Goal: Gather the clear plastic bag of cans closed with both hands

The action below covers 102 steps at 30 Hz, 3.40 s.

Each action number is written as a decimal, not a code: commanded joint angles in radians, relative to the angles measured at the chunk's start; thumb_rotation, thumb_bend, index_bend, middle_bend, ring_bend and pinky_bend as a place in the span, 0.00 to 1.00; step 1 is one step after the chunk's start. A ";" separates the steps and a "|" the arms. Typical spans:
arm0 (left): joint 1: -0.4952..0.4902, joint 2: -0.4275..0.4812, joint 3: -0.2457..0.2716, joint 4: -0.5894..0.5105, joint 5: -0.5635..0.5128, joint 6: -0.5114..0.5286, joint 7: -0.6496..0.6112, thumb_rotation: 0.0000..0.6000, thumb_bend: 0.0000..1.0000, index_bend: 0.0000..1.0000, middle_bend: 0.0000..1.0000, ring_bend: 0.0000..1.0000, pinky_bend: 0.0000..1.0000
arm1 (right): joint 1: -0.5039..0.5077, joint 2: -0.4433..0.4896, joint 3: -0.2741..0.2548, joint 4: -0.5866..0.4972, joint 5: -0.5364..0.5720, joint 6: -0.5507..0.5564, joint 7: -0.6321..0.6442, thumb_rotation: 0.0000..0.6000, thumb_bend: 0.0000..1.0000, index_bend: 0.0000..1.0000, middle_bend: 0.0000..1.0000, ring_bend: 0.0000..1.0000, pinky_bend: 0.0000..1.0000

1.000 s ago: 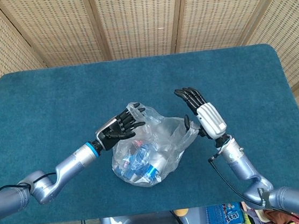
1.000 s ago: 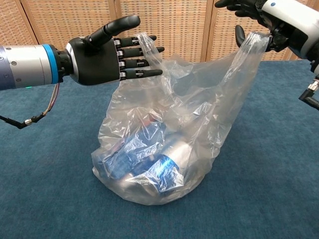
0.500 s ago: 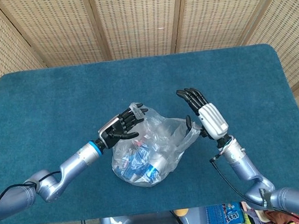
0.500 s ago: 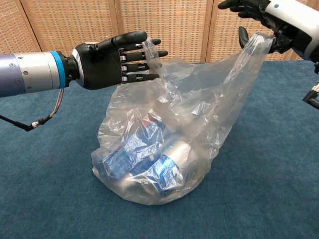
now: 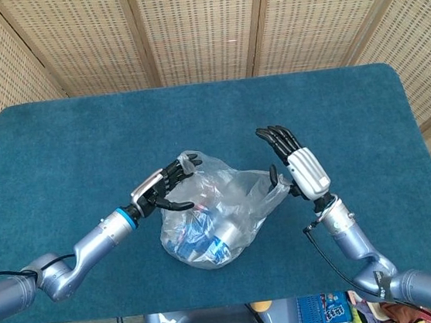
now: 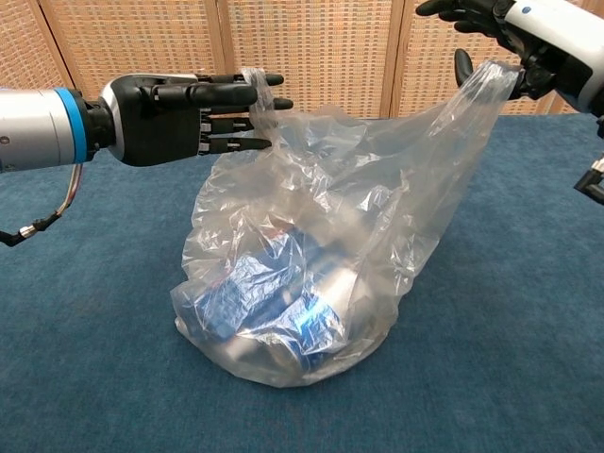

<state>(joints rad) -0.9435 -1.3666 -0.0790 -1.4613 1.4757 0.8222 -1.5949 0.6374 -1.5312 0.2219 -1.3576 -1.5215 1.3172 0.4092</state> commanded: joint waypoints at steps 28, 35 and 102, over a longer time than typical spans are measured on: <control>-0.036 0.182 0.251 0.067 0.456 0.207 -0.320 1.00 0.15 0.26 0.27 0.18 0.11 | -0.005 -0.007 -0.006 -0.015 -0.008 0.007 -0.040 1.00 0.82 0.00 0.11 0.00 0.00; -0.084 0.239 0.335 0.089 0.553 0.251 -0.356 1.00 0.15 0.23 0.25 0.15 0.08 | -0.005 -0.013 -0.010 -0.014 -0.007 0.005 -0.045 1.00 0.82 0.00 0.11 0.00 0.00; -0.107 -0.129 0.099 0.116 0.151 0.205 -0.661 1.00 0.07 0.00 0.00 0.00 0.00 | -0.018 0.017 -0.021 -0.019 -0.032 0.017 -0.021 1.00 0.84 0.00 0.11 0.00 0.00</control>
<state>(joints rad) -1.0399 -1.4798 0.0441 -1.3354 1.6668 1.0603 -2.2804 0.6196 -1.5146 0.2006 -1.3771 -1.5531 1.3339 0.3884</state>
